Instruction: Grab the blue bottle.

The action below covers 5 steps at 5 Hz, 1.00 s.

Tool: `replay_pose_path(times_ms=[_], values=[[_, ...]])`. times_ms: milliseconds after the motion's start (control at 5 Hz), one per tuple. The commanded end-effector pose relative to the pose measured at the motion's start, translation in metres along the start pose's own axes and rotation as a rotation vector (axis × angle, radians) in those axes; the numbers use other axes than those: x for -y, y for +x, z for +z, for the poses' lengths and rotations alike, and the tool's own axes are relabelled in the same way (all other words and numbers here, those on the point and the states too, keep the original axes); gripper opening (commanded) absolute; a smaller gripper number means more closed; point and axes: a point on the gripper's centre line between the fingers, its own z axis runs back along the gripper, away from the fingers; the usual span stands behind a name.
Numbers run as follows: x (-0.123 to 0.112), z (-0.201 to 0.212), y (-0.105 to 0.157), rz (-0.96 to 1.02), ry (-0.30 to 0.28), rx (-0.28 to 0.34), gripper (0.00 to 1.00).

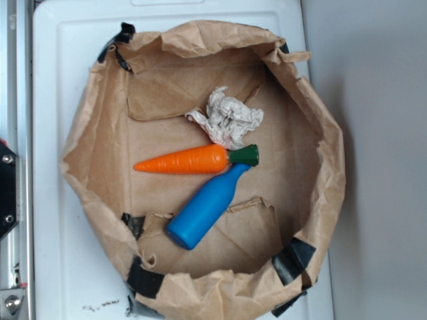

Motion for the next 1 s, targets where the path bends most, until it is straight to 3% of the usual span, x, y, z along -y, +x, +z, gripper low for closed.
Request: replay_pose_path(times_ms=[0, 200, 800], values=[[0.0, 0.0, 0.0, 0.0, 0.0, 0.0, 1.0], [0.006, -0.014, 0.021, 0.033, 0.009, 0.009, 1.0], [-0.016, -0.069, 0.091, 0.274, 0.088, -0.033, 1.0]])
